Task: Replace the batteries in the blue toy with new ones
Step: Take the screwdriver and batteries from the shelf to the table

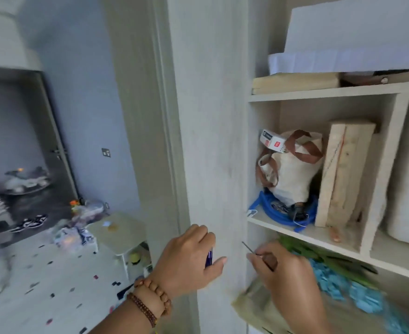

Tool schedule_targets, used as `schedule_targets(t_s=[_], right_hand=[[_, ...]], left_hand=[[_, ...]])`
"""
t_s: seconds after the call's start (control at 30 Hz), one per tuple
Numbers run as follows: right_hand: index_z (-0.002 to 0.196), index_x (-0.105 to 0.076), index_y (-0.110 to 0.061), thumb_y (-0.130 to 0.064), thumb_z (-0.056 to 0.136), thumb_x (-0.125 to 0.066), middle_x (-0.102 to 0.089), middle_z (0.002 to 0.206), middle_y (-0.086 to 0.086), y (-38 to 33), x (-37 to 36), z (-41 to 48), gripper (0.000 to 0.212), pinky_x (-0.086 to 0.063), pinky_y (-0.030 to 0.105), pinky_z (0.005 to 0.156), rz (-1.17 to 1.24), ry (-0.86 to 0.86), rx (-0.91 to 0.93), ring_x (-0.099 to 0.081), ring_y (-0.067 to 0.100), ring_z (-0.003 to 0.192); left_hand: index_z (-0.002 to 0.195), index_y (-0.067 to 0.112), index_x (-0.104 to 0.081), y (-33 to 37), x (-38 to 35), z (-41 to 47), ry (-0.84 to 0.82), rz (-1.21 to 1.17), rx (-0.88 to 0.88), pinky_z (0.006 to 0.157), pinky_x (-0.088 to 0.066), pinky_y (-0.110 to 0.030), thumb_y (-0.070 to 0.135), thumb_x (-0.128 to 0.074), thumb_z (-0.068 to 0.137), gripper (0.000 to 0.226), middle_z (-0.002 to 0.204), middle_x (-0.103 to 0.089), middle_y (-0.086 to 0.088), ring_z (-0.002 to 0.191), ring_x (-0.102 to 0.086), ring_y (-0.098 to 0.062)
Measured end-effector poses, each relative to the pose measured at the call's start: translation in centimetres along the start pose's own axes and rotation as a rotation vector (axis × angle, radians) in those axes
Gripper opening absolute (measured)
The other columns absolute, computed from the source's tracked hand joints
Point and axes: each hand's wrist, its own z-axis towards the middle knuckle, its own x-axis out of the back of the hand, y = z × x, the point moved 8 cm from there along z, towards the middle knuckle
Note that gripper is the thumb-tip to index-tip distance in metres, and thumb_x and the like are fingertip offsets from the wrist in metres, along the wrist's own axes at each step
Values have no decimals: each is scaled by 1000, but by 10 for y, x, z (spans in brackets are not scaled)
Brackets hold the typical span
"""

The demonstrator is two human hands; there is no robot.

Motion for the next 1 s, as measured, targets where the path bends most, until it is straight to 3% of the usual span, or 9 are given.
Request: schedule_targets(t_s=[0.1,0.2,0.27,0.37,0.47,0.63,0.8,0.9,1.0], right_hand=[[90,-71,-35,-41,82,-82,-71,65,-27,-69,-80,-15,15,-58,31,65,99,-157,31,-69,3,53],[81,-70,-30,-40,83,-81,-74,61,-10,-136,-152,-32,15,-59,35,66,150,-205,85,-71,12,56],[73,-68,-31,-42,80,-83,-73,61,-13,-174,-197,-40,20,-59,35,60,179,-223,95,-69,13,55],[66,-64,-38,-42,78,-84,-67,57,-28,-230,-255,-49,24,-54,24,55,220,-273,119,-66,4,52],[66,-62,-40,-38,76,-87,-67,52,-23,-273,-312,-47,27,-52,19,53,230,-317,154,-67,0,49],[71,-70,-30,-38,79,-86,-72,54,-12,-318,-414,-27,20,-60,31,53,226,-384,166,-68,8,44],[71,-71,-28,-42,82,-81,-69,51,-19,-372,-529,15,19,-59,29,52,224,-437,210,-64,-1,41],[71,-66,-29,-44,86,-76,-67,57,-34,-413,-602,45,23,-58,22,55,239,-531,199,-64,-5,42],[74,-67,-29,-46,86,-76,-71,60,-27,-454,-666,74,23,-61,32,60,269,-570,182,-67,0,45]], left_hand=[[72,16,-50,-78,39,-57,10,60,77,46,-43,-29,52,-63,82,39,74,-47,3,72,-50,-16],[72,16,-48,-154,76,-116,-16,146,149,47,-46,-31,52,-61,83,40,74,-45,2,72,-50,-18],[74,17,-49,-201,99,-153,-34,184,203,46,-47,-31,52,-60,84,38,75,-46,2,72,-51,-18],[74,19,-51,-264,127,-201,-62,214,281,44,-46,-28,53,-60,83,36,74,-47,4,70,-50,-14],[74,21,-52,-324,144,-236,-77,248,353,42,-45,-24,53,-61,82,34,73,-48,7,68,-50,-11],[74,21,-55,-428,139,-281,-95,295,437,43,-41,-20,53,-62,82,34,72,-48,7,67,-49,-9],[76,21,-57,-545,120,-296,-123,327,479,44,-46,-22,55,-58,86,36,72,-50,7,66,-46,-8],[78,21,-59,-625,113,-296,-141,325,513,45,-50,-27,56,-56,88,37,72,-52,7,66,-45,-7],[81,23,-61,-699,109,-296,-149,356,546,47,-52,-25,60,-54,88,38,73,-55,8,65,-46,-6]])
